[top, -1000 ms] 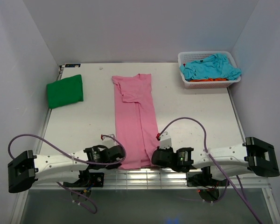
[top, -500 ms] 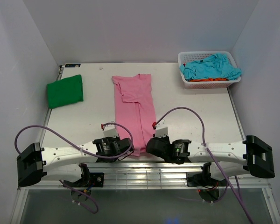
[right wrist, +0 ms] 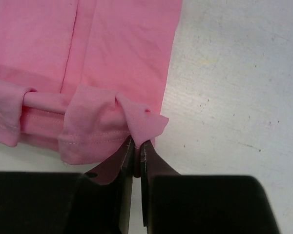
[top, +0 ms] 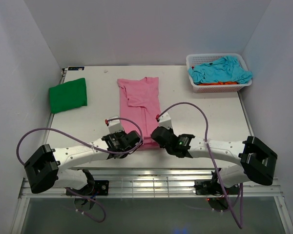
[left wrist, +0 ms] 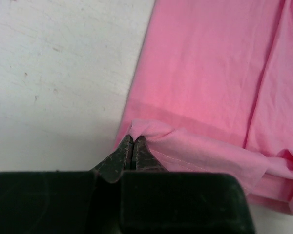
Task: Fold and stack the t-shirts
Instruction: Fold the tshirt
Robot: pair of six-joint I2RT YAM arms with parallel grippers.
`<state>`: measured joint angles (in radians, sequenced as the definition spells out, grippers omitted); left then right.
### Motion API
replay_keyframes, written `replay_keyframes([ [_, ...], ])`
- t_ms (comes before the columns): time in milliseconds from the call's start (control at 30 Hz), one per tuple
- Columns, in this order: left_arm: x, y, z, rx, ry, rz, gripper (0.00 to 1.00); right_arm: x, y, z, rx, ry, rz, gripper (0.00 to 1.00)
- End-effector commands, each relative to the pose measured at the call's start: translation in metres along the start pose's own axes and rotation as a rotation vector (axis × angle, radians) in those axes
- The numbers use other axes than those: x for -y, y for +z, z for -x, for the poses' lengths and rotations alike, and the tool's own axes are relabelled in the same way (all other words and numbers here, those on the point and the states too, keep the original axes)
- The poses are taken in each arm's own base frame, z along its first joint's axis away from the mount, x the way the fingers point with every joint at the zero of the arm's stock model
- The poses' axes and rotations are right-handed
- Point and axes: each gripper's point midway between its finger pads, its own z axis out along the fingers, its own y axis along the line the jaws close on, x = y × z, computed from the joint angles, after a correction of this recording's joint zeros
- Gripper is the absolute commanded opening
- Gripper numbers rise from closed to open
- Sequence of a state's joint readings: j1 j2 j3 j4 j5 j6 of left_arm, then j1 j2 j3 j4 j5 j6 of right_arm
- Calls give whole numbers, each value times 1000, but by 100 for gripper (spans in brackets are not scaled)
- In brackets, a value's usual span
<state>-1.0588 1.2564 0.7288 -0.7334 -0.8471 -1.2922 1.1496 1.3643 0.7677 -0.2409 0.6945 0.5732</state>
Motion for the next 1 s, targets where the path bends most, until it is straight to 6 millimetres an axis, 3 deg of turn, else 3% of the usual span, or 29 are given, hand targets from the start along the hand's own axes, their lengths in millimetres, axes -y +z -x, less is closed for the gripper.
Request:
replay_keyframes([
  [0,10,15,29,93,6,-4,0,-11,13,42,82,2,34,8],
  [533,38,71,67,139,71,-43,0,-9,62,97,112,-29,30,8],
  [733,33,89,81,155,46,-22,0,0,81,102,90,-39,14,8],
  [967,44,99,102,179,38,-44,0,6,97,104,74,-31,17,8],
])
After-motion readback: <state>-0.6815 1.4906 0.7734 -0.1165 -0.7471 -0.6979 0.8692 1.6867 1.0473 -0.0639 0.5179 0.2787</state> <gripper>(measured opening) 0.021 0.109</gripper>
